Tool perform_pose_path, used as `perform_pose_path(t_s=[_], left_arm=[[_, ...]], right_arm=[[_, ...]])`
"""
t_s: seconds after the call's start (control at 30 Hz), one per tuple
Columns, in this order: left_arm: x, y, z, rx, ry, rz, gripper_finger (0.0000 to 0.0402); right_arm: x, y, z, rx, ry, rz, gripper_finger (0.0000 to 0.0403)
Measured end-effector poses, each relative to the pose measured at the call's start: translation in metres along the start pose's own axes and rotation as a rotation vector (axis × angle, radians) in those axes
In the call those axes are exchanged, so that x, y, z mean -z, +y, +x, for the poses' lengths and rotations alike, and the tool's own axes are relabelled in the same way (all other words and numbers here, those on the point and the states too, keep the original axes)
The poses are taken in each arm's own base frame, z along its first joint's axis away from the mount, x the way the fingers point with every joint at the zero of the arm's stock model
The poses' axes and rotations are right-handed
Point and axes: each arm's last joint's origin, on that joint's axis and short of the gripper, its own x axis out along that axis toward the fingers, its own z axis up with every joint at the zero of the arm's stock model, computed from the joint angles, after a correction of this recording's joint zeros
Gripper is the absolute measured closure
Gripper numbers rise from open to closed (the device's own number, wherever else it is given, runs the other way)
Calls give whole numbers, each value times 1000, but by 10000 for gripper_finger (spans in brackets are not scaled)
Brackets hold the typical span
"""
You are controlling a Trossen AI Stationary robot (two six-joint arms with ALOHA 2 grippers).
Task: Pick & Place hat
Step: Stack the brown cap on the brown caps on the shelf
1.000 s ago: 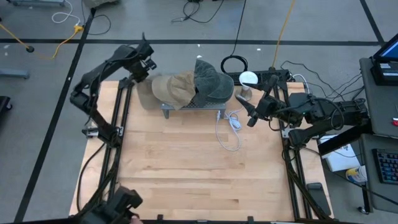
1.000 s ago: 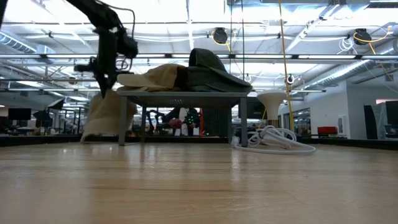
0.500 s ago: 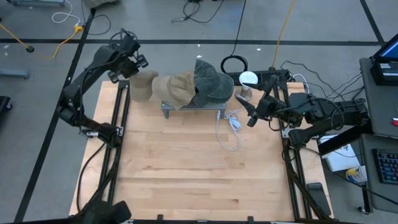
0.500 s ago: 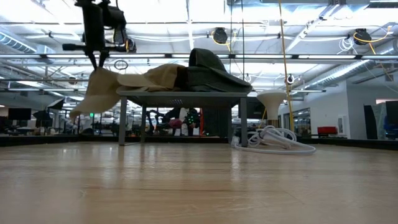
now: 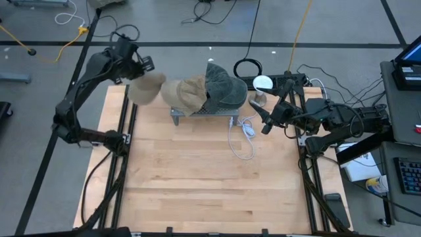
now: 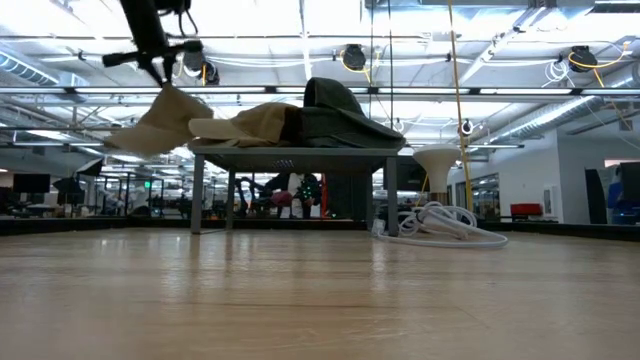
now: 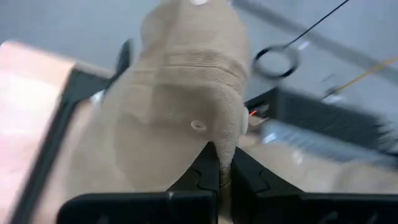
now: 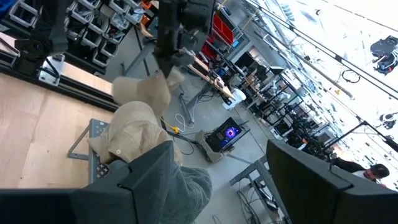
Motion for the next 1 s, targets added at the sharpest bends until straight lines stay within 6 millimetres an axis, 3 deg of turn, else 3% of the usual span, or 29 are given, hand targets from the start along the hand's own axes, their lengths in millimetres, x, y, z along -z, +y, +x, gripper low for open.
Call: perform_pose_path(t_s=[0.17,0.4,0.83,1.0], left_arm=[[-12,-9,-18,187,-170,-38,394],[-29,-25,-42,462,-347,53,394],[-39,-52,-114,594,-427,374,394],[-34,-65,-123,566,-363,532,394]], right_arm=[[0,0,0,0,0,1,151],[0,0,0,0,0,2,151],[0,1,1,-1,2,1,151],[0,3,2,-4,5,-3,151]])
